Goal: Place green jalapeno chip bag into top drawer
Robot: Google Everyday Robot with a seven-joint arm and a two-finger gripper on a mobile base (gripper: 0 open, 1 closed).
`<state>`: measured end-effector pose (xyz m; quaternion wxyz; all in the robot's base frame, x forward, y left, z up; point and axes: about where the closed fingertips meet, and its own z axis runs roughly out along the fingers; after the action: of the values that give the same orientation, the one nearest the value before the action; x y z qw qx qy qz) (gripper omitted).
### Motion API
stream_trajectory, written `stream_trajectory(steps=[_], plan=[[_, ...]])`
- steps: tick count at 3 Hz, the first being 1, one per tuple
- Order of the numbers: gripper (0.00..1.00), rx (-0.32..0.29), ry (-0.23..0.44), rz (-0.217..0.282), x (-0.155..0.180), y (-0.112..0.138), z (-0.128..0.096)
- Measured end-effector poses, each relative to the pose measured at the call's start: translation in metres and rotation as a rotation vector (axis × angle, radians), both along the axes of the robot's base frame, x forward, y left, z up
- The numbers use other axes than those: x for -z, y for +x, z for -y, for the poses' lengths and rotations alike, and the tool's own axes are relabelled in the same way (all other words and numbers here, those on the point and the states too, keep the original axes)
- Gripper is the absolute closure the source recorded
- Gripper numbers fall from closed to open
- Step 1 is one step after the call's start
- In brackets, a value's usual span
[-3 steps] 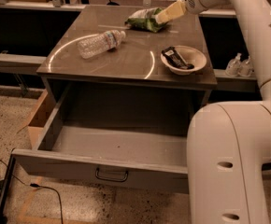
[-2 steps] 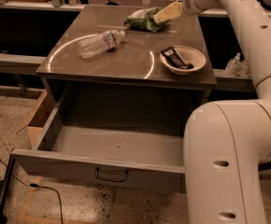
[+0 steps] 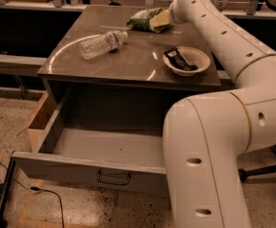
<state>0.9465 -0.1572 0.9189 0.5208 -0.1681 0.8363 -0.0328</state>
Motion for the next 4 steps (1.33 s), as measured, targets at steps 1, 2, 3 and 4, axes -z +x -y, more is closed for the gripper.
stream_trajectory(steps=[1,2,3,4], plan=[[0.00,0.016,0.039,0.074,0.009,0.010,-0.009],[0.00,-0.038,0.125,0.108,0.025,0.011,-0.030],[0.00,-0.105,0.175,0.127,0.035,0.013,-0.055],[0.00,-0.127,0.211,0.155,0.037,0.020,-0.066]])
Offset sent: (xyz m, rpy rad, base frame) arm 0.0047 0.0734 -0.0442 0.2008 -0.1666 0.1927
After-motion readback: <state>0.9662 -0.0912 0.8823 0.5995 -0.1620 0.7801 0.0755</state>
